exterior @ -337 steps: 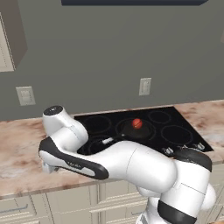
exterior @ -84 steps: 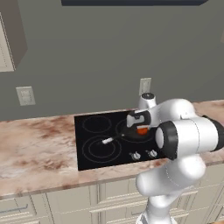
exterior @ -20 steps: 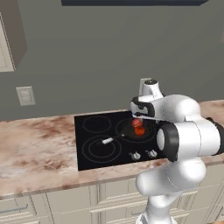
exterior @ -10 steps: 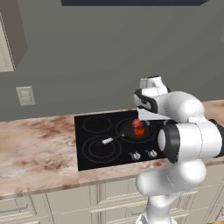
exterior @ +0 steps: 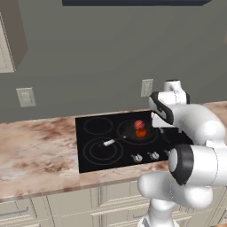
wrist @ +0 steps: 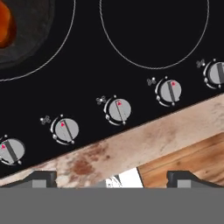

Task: Place the pan on the center burner on the stove. Then place the tomato and the onion in the pan and turn on the center burner.

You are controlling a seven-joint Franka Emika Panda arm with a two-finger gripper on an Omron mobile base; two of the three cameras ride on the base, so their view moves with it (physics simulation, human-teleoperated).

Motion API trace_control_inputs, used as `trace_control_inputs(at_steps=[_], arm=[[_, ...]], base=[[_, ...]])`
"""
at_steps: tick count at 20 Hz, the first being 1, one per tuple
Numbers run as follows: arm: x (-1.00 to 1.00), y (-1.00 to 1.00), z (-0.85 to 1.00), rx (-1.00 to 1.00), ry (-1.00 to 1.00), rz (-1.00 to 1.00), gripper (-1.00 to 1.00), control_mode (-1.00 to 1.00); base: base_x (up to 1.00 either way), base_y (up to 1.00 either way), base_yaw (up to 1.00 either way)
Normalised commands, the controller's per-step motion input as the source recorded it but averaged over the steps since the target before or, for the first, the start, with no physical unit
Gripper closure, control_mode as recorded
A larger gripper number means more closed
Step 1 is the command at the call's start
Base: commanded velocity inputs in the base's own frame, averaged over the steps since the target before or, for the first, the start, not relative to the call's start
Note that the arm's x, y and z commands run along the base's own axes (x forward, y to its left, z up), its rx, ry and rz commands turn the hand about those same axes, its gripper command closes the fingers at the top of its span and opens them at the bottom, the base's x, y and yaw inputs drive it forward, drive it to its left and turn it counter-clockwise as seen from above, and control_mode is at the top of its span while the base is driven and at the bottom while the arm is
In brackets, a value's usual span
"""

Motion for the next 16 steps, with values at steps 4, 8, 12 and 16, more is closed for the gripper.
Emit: trace_control_inputs(at_steps=[4,8,12,16], arm=[[-0.4,-0.06,0.0,0.07,0.0,0.02,-1.0,-1.0],[-0.07,0.0,0.0,0.07,0.0,0.03,-1.0,-1.0],[0.0,0.0,0.0,0.1,0.0,0.05,-1.0,-1.0],[0.0,0.0,0.0,0.09,0.0,0.06,-1.0,-1.0]], base=[[0.0,0.0,0.0],[0.0,0.0,0.0],[0.0,0.0,0.0],[0.0,0.0,0.0]])
